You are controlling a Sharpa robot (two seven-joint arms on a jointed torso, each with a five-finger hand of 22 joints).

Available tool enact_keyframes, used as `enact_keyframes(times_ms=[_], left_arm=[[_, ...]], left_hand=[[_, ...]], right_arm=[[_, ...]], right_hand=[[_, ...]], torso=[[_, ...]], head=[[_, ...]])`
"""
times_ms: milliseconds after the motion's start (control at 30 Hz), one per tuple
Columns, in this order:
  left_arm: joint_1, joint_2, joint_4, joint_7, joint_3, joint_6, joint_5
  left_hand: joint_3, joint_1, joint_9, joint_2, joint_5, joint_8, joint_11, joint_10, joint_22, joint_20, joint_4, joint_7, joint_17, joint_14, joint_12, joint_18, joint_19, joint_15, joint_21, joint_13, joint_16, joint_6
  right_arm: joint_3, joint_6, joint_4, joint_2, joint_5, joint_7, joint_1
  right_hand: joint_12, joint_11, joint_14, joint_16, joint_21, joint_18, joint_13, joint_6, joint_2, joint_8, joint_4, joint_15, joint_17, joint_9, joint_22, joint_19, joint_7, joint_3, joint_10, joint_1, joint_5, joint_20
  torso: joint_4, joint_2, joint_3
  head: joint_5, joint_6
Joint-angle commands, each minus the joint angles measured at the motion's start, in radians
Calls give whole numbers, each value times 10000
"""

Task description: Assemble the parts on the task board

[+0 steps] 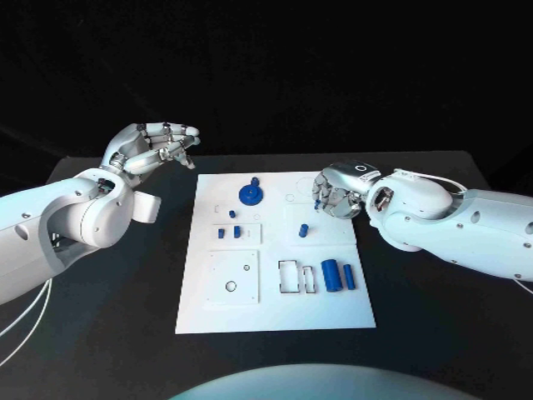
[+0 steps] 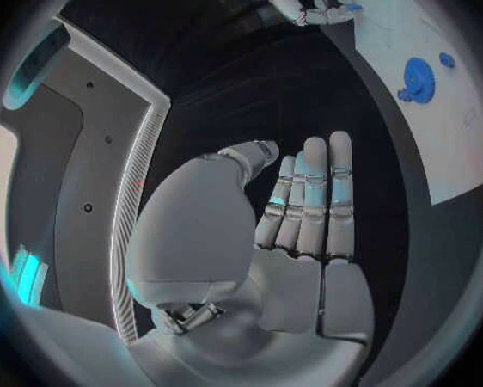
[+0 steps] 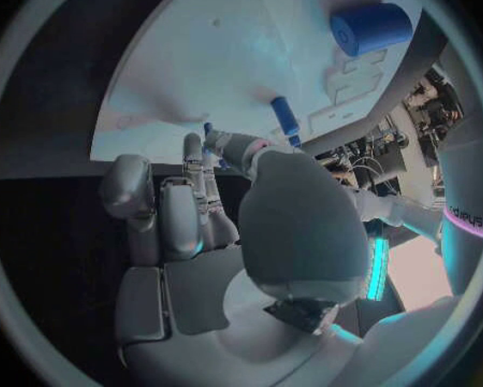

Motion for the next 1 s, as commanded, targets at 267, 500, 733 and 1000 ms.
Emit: enact_keyframes(times_ms=[267, 500, 733, 1000], left_arm=[[4, 26, -17, -2, 6, 55, 10], [4, 48, -34, -13, 6, 69, 10], [4, 111, -65, -23, 5, 101, 8], [1, 183, -100, -28, 4, 132, -5]], left_hand=[[-3, 118, -18, -11, 59, -74, 19, -121, -18, 29, -94, 40, -14, -77, -72, 123, -80, -17, -42, -21, -71, -101], [-5, 118, -19, -13, 59, -78, 24, -132, -19, 31, -97, 44, -15, -79, -74, 123, -81, -14, -44, -25, -75, -111], [-6, 119, -22, -13, 60, -84, 29, -147, -21, 35, -101, 50, -16, -81, -76, 122, -82, -9, -46, -30, -80, -125], [-7, 120, -23, -10, 60, -86, 33, -158, -22, 38, -103, 55, -16, -82, -76, 122, -83, -6, -48, -33, -84, -133]], right_arm=[[53, -281, 431, -184, 462, -20, 134], [109, -413, 1216, -250, 89, -148, 157], [121, -539, 1954, 2, -330, -249, 122], [104, -460, 2410, 575, -776, -216, -90]], right_hand=[[-13, -1, 187, 51, 17, -69, 19, 54, -10, 49, -4, -76, -1, -9, 15, 91, 18, -77, 64, -96, -61, 7], [-36, 2, 176, 23, -7, -67, 23, 31, -48, 38, 7, -76, -39, -3, 5, 86, 22, -124, 53, -134, -62, 7], [-40, 1, 167, -2, -31, -62, 24, 27, -47, 36, 11, -76, -75, -1, -8, 76, 22, -129, 53, -139, -59, 6], [-46, -1, 166, -5, -43, -60, 25, 22, -45, 33, 5, -77, -78, 0, -14, 72, 22, -129, 50, -131, -55, 6]], torso=[[-6, -1, 3], [-8, -11, 4], [7, -15, 3], [2, -26, -17]], head=[[50, -2], [126, 19], [333, 20], [768, -91]])
